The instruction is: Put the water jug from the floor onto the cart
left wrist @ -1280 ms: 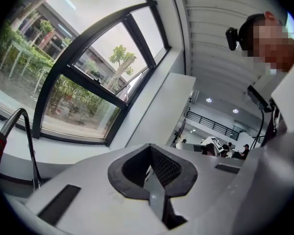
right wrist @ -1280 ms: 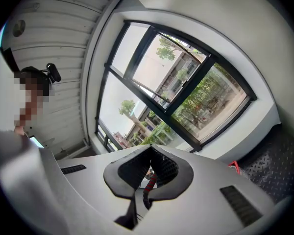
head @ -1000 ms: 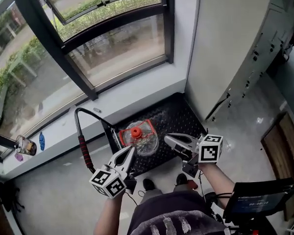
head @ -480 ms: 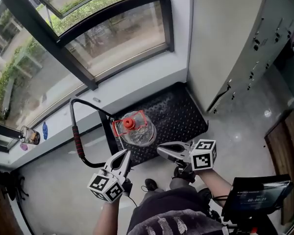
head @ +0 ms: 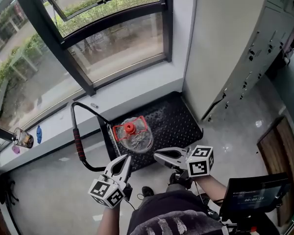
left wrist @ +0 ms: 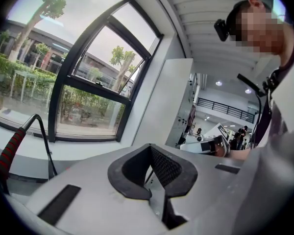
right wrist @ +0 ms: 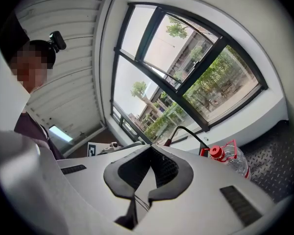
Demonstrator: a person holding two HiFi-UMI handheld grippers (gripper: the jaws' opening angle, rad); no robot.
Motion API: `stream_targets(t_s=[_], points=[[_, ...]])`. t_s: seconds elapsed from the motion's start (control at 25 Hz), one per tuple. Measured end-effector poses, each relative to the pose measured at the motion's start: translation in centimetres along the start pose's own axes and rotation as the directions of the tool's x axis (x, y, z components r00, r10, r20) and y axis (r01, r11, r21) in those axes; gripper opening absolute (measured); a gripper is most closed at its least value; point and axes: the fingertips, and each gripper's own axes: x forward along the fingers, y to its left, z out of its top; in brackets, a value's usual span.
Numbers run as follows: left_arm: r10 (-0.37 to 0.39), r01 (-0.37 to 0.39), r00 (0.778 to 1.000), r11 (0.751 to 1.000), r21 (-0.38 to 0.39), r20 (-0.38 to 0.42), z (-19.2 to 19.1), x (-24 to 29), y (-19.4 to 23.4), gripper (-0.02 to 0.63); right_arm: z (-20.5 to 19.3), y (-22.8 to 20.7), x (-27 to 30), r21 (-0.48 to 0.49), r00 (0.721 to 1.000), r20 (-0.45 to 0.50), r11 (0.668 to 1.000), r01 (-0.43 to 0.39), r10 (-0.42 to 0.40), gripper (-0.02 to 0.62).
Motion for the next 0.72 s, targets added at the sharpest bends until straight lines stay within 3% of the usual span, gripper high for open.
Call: stream_targets(t_s=[0.32,0.72], points=[[-0.048,0.051,0.997,0.997,-0.050,0.059,0.0,-3.7,2.1,-0.003,-1.3,3.1,3.6,-0.027,0.999,-0.024,0.999,0.033,-0.034,-0.002],[-0.023,0.026,0.997,0.998,-0.051,0.073,0.8,-8.2,5.9,-0.004,-4.4,5.2,6.7,-0.011,0.997,-0.045,0.998,0.065,-0.065,-0.002]])
